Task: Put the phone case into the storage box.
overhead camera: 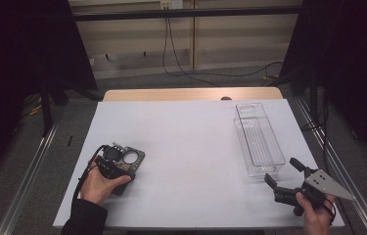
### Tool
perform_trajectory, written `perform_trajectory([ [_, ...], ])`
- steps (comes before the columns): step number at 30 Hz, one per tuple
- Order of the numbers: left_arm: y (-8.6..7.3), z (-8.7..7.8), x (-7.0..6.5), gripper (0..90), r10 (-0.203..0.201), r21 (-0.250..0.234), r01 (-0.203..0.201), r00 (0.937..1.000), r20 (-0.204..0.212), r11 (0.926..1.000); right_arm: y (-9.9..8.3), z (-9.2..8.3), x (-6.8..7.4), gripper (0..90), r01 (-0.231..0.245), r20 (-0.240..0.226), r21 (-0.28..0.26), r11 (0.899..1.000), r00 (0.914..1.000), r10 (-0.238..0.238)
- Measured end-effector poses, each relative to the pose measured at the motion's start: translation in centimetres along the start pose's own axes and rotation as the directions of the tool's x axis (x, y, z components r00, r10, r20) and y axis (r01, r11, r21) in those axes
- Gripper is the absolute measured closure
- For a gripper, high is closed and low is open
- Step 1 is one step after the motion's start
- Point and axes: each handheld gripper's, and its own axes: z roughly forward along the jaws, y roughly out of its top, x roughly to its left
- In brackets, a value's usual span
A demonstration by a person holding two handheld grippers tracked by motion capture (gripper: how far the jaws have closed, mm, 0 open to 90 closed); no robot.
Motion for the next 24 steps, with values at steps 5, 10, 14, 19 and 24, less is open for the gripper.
perform_trajectory([
  [5,-0.15,-0.28,0.25,11.9,-0.019,-0.018,0.019,0.9998,-0.001,0.9997,-0.02,-0.03,-0.04,0.0,0.000,-0.001,-0.001,1.000,1.0000,0.000],
  [10,-0.15,-0.34,0.32,12.3,-0.014,-0.020,0.014,0.9999,-0.002,0.9997,-0.02,0.00,-0.04,0.0,0.001,-0.005,0.003,1.000,1.0000,-0.001],
  [14,-0.22,-0.43,0.40,12.4,-0.014,-0.023,0.014,0.9999,0.002,0.9996,-0.02,-0.05,-0.08,0.0,0.000,-0.001,0.000,1.000,1.0000,0.000],
  [19,-0.33,-0.57,0.53,12.6,-0.031,-0.035,0.031,0.9994,0.015,0.9989,-0.03,-0.06,-0.08,0.0,-0.001,-0.001,0.001,1.000,1.0000,0.001],
  [24,-0.45,-0.78,0.85,12.5,-0.034,-0.050,0.034,0.9994,0.010,0.9982,-0.04,-0.11,-0.12,0.0,0.001,-0.001,0.001,1.000,1.0000,-0.001],
])
